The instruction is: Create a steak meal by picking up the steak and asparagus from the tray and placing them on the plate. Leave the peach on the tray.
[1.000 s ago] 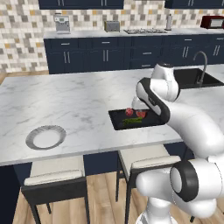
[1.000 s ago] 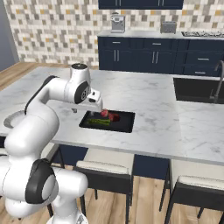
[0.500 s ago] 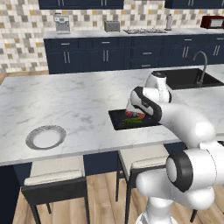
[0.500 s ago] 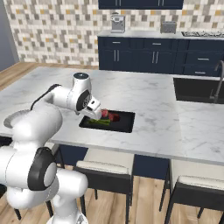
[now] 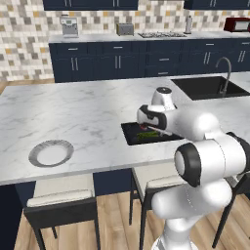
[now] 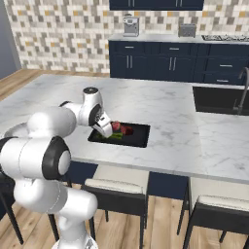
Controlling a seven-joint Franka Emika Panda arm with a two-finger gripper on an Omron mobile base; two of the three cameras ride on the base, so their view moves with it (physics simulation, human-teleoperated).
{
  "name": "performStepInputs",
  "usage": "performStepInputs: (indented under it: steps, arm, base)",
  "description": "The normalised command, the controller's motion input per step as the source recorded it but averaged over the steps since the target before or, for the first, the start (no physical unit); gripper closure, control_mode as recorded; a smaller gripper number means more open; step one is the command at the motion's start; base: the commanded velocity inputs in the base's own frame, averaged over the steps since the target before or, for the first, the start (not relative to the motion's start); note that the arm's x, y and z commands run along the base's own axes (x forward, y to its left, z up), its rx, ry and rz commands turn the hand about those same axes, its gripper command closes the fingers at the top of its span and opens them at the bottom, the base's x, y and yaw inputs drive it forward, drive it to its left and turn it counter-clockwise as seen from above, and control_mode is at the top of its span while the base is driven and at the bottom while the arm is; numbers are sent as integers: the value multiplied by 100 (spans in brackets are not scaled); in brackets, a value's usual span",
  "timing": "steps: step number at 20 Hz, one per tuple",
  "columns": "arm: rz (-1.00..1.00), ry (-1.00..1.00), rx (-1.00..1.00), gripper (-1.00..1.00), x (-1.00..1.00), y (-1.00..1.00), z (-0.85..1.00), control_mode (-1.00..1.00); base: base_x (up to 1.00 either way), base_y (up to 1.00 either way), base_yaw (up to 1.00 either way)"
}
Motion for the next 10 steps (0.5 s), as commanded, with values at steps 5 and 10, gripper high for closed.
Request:
performStepInputs:
  steps: [5,10]
  arm:
    - [-11,14,4,-100,73,0,-21,-100]
    - [-9,11,3,-100,63,0,-27,-100]
  base:
    - [0,0,0]
    - [0,0,0]
